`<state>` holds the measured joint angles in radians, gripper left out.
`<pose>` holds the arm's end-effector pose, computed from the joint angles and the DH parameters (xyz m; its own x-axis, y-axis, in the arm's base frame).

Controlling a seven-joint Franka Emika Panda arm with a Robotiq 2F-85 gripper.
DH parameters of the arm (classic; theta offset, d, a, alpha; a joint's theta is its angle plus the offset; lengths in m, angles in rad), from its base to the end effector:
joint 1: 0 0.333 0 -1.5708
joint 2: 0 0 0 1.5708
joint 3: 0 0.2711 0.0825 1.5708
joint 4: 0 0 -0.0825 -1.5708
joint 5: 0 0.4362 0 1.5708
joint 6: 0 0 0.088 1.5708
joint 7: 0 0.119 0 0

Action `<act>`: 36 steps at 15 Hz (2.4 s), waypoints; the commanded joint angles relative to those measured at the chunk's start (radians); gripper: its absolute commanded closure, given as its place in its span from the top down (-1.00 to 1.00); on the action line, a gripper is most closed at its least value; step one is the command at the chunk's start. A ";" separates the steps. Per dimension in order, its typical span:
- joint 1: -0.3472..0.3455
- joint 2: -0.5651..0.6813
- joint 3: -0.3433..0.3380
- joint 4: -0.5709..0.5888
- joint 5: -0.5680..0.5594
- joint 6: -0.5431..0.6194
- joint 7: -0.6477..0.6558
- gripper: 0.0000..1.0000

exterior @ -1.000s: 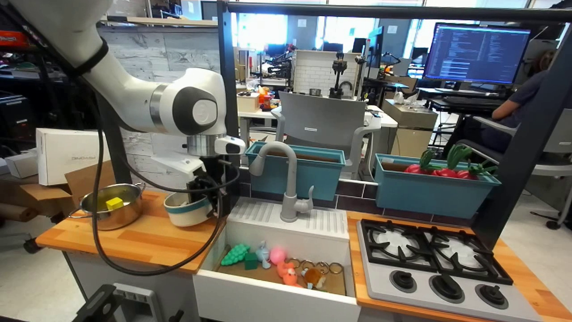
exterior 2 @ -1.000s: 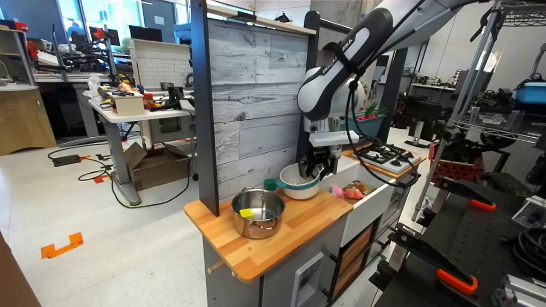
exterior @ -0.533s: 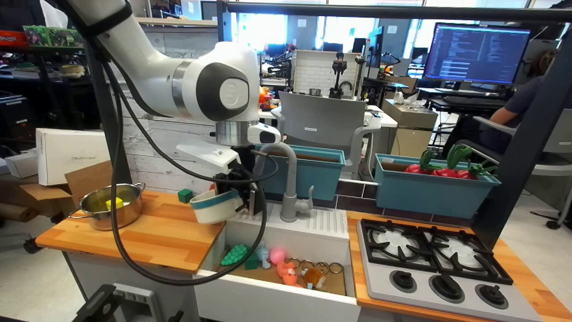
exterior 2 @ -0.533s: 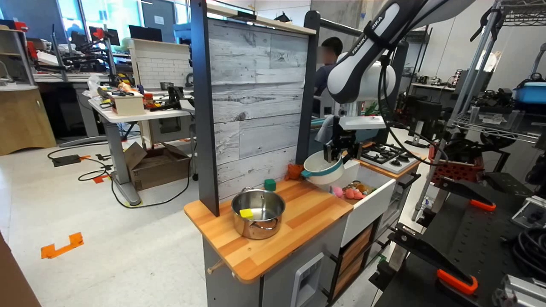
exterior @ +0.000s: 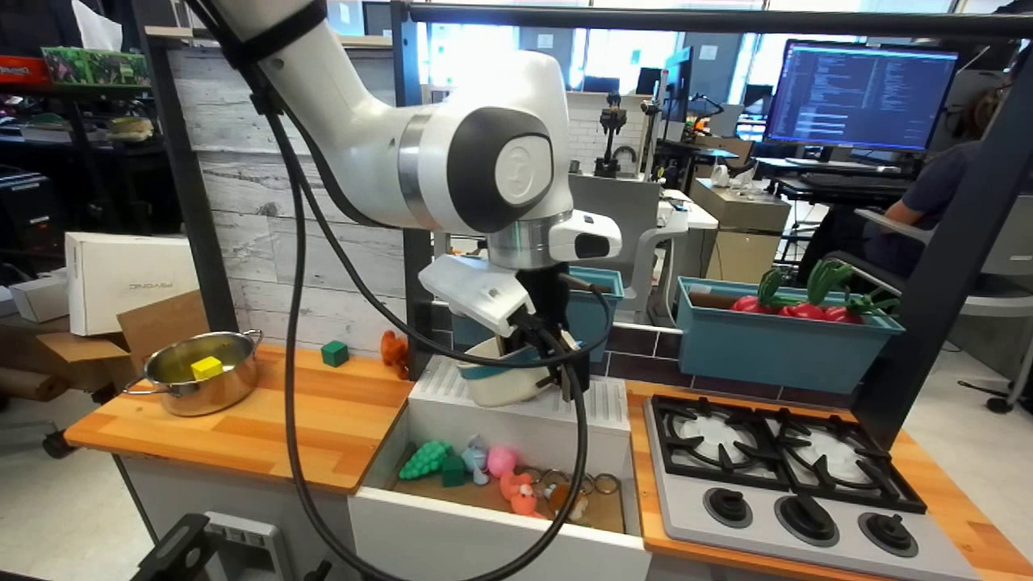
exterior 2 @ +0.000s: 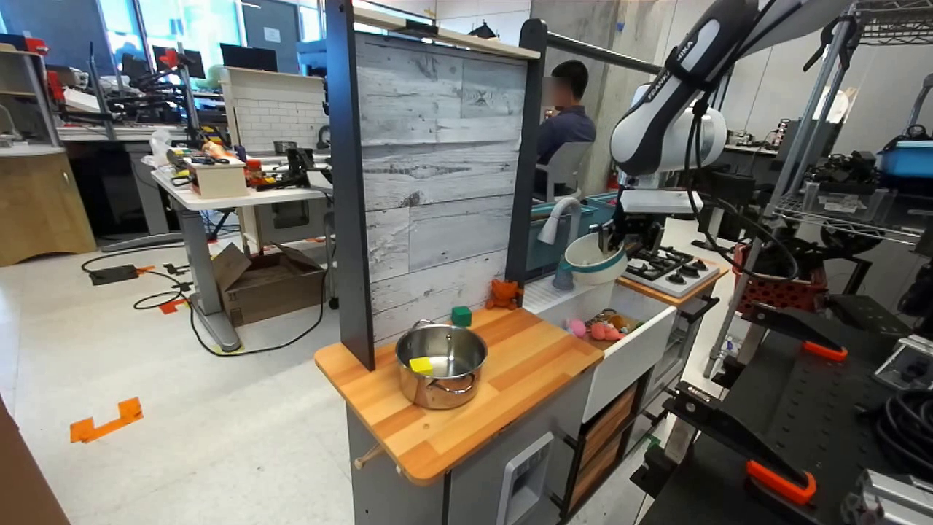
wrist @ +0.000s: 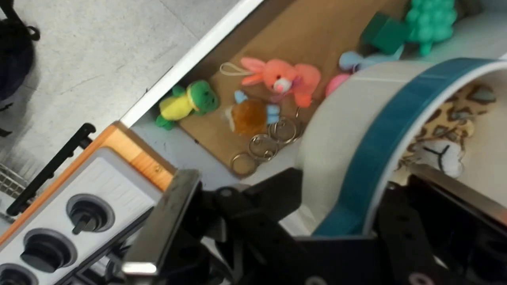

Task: Pick up the bowl and put it on the stove

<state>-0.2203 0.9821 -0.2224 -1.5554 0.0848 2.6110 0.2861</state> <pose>0.6256 -0.2916 0.0044 0.7661 -0.6296 0.1293 -0.6419 -0.7600 0.1024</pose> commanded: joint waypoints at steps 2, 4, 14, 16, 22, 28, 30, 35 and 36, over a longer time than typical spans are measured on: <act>0.005 0.097 -0.075 0.100 0.036 0.100 0.144 -0.98; 0.004 0.115 -0.107 0.116 0.043 0.105 0.204 -0.98; -0.128 0.107 -0.119 0.191 0.108 -0.226 0.307 -0.98; -0.154 0.109 -0.118 0.209 0.150 -0.153 0.358 -0.98; -0.179 0.157 -0.126 0.307 0.200 0.047 0.505 -0.98; -0.186 0.258 -0.122 0.427 0.179 -0.017 0.642 -0.98; -0.187 0.292 -0.123 0.467 0.174 -0.029 0.680 -0.98; -0.216 0.337 -0.122 0.558 0.179 -0.127 0.815 -0.98; -0.224 0.342 -0.122 0.573 0.178 -0.150 0.848 -0.98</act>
<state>-0.4037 1.2895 -0.3530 -1.0808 0.2554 2.5416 1.0586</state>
